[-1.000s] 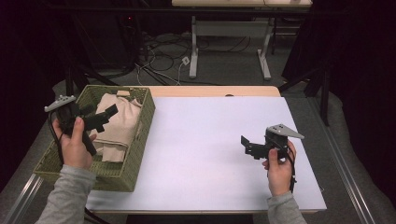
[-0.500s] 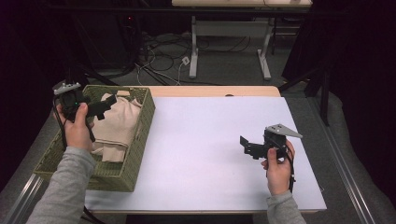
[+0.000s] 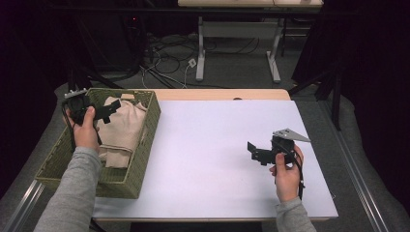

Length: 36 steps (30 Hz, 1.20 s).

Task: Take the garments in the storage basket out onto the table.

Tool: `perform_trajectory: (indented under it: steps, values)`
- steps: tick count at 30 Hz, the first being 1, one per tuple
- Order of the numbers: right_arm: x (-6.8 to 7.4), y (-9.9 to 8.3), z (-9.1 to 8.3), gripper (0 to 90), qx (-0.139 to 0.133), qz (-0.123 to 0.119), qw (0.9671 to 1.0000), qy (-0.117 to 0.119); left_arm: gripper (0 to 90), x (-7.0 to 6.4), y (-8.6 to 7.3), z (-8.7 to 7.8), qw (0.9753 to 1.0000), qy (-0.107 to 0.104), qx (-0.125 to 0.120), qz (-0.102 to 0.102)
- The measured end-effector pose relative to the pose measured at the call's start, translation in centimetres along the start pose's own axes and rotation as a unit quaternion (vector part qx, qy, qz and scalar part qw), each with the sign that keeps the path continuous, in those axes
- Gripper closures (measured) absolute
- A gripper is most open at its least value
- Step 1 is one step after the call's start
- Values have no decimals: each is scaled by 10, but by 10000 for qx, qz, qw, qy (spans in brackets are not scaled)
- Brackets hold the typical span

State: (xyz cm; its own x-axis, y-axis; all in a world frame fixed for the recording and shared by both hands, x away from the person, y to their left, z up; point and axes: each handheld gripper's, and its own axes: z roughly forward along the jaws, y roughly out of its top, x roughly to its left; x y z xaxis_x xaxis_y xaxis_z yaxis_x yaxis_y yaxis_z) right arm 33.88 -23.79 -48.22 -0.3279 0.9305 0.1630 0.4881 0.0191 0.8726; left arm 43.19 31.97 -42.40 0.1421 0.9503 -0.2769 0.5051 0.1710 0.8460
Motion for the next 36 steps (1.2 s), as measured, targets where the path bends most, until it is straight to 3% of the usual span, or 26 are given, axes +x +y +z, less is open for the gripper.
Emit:
perform_trajectory:
  steps: [8, 13, 17, 25, 36]
  values:
    - [2, -2, 3, 6, 82, -11, 10000, 19, 4, 14, -8, 8, 9997, 111, 160, -164]
    - [3, -2, 4, 6, 99, -59, 9999, 29, 4, 26, -17, 14, 9983, 155, 362, -426]
    - [3, -3, 5, 6, 95, -2, 9999, 37, 4, 30, -21, 17, 9978, 205, 399, -492]
    - [3, -4, 6, 6, 113, -34, 9999, 35, 4, 40, -32, 24, 9959, 380, 689, -442]
    - [2, -6, 8, 6, 184, -57, 9998, 28, 4, 48, -46, 31, 9927, 443, 1063, -369]
